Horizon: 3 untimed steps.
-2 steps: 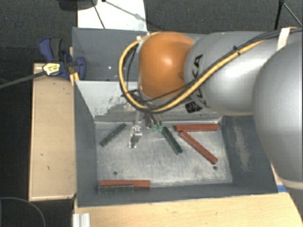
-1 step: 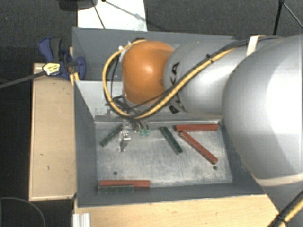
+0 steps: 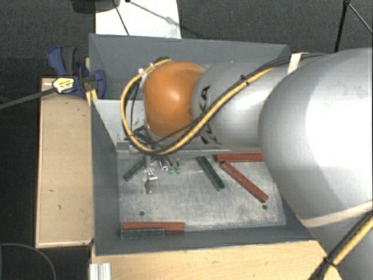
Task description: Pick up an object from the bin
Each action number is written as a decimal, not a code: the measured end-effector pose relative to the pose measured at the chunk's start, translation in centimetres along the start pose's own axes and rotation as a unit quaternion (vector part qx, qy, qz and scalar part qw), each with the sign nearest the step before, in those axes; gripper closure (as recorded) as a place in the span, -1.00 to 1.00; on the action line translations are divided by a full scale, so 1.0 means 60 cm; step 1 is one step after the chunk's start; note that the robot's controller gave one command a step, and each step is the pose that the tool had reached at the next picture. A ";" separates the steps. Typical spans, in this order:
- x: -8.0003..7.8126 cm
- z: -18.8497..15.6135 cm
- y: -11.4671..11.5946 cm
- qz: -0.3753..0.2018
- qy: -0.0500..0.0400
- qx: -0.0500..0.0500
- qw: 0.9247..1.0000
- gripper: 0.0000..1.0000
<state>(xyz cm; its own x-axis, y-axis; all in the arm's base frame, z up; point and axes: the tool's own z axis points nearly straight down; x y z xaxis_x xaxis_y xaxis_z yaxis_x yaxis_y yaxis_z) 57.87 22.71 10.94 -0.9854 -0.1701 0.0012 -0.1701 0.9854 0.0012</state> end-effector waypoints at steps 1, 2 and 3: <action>-0.011 0.063 -0.019 0.001 -0.003 0.000 1.000 1.00; -0.011 0.063 -0.019 0.001 -0.002 0.000 1.000 1.00; -0.018 -0.170 -0.004 0.005 -0.003 0.000 1.000 1.00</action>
Offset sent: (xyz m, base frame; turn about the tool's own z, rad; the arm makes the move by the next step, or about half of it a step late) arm 0.0000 0.0000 0.0000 0.0000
